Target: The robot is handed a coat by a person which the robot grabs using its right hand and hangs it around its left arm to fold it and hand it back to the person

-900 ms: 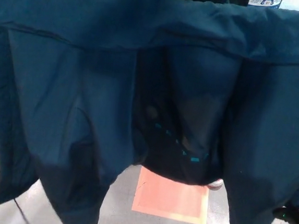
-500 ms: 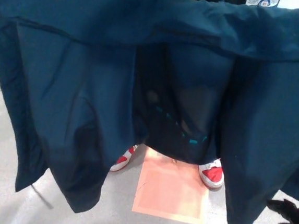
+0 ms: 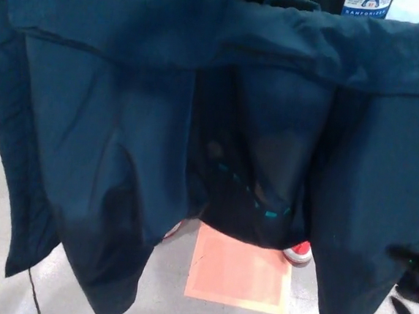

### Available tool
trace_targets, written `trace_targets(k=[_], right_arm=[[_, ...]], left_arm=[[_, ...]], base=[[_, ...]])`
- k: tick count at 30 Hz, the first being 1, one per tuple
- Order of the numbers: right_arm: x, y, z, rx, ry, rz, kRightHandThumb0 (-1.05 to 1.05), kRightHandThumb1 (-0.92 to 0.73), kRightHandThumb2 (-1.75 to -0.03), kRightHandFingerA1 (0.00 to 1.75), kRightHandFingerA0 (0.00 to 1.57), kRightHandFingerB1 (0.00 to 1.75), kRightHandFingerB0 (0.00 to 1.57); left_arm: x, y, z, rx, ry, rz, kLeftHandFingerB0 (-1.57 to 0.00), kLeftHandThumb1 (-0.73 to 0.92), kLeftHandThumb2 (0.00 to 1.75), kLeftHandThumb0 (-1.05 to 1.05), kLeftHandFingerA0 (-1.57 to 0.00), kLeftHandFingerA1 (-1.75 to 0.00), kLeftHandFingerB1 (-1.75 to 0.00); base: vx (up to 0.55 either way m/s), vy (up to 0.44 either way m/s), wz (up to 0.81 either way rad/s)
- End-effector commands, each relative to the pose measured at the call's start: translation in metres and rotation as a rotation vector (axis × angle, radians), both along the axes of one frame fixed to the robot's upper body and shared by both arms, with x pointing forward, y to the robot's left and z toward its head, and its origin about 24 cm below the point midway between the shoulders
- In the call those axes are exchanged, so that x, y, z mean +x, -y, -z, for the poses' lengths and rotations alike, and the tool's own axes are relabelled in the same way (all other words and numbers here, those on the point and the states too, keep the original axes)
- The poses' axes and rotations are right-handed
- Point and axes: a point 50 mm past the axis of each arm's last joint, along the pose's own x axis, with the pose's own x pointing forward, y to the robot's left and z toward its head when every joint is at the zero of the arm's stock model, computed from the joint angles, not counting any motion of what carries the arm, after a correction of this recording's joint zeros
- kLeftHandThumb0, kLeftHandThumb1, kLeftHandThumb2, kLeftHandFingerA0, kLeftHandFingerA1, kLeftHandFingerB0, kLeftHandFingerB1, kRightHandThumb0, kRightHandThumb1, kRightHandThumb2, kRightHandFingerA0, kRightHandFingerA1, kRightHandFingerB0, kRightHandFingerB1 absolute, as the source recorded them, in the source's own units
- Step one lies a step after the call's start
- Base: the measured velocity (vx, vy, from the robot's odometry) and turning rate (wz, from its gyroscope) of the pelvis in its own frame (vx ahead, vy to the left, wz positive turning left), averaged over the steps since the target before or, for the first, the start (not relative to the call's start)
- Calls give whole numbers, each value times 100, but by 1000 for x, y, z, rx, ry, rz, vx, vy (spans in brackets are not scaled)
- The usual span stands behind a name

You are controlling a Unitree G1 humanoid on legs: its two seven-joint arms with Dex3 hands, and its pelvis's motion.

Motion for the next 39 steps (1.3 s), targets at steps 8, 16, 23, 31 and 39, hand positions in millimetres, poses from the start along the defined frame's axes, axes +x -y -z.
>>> trace_targets(k=[8,16,23,31,39], right_arm=[[-86,-38,-313,386,887,-883,-85,-83,-65,55,55,40,35],[-82,-40,-366,512,999,-938,-81,-84,-65,58,55,43,36],[-86,-39,-408,528,1095,-976,-89,-80,-64,57,70,41,56],[-73,-49,-436,757,991,-1064,-79,-70,-61,58,77,45,62],[-61,-54,-474,801,954,-1126,-74,-70,-62,66,95,52,79]], left_arm=[[10,-8,-15,6,77,18,0,57,110,-35,0,-48,-48],[13,-10,-19,12,83,33,0,55,109,-36,0,-47,-48],[16,-11,-21,3,90,15,-13,86,64,-65,-24,-35,-28],[14,-11,-19,-9,74,20,-15,85,65,-63,-25,-35,-30],[20,-12,-24,11,74,54,-21,84,65,-62,-29,-35,-31]], base=[[0,0,0],[0,0,0],[0,0,0],[0,0,0],[0,0,0]])
